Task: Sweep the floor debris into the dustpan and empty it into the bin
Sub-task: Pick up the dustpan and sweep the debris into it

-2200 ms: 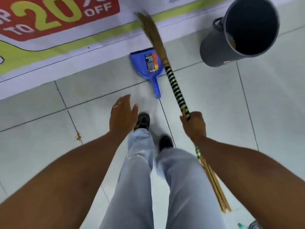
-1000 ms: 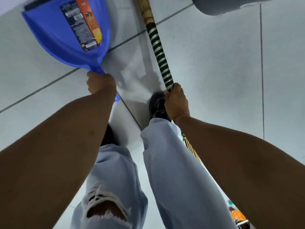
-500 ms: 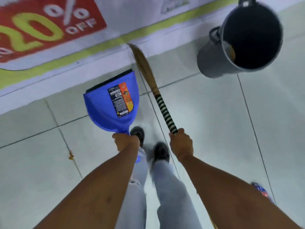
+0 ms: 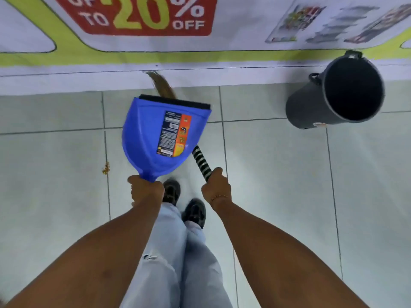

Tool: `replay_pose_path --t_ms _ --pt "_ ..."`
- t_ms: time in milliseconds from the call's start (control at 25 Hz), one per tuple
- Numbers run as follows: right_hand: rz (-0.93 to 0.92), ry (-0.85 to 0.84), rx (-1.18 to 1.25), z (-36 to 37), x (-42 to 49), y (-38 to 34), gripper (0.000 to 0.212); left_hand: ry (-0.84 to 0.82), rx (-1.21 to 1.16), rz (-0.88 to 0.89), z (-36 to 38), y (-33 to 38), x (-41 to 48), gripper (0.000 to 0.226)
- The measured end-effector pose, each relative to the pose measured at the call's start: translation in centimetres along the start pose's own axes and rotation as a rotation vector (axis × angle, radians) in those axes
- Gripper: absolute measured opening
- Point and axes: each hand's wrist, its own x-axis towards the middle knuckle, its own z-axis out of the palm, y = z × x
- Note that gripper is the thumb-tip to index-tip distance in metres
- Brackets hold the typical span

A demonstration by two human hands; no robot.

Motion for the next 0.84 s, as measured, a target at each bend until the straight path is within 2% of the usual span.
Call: replay_pose_path --t_ms 120,240,360,480,680,840 --pt "-0.077 -0.019 -0.108 4.4 -1.3 -1.7 0.047 0.001 0.014 0.004 -2.8 -4.6 2.2 0.039" --pt "-0.065 -0.02 -0.143 9.5 -2.9 -3.2 0.037 0.03 -0.003 -0.016 -5.9 -8.8 4.5 0.047" --pt "-0.068 -0.028 -0.134 15.0 -4.6 -4.9 0.04 0.072 -0.101 -0.036 -9.2 -12.3 6.9 0.046" --pt "-0.086 0.005 -0.116 20.2 -5.7 -6.9 0.034 0.1 -0.165 -0.047 -12.0 -16.1 9.5 0.054" --pt "-0.138 0.085 -0.148 28.0 -5.4 -10.3 0.042 0.211 0.018 -0.038 -16.0 -26.1 16.7 0.05" --pt "-0.059 0.109 -0.156 33.2 -1.8 -10.3 0.037 0.152 0.164 -0.192 -14.6 -32.5 21.6 0.054"
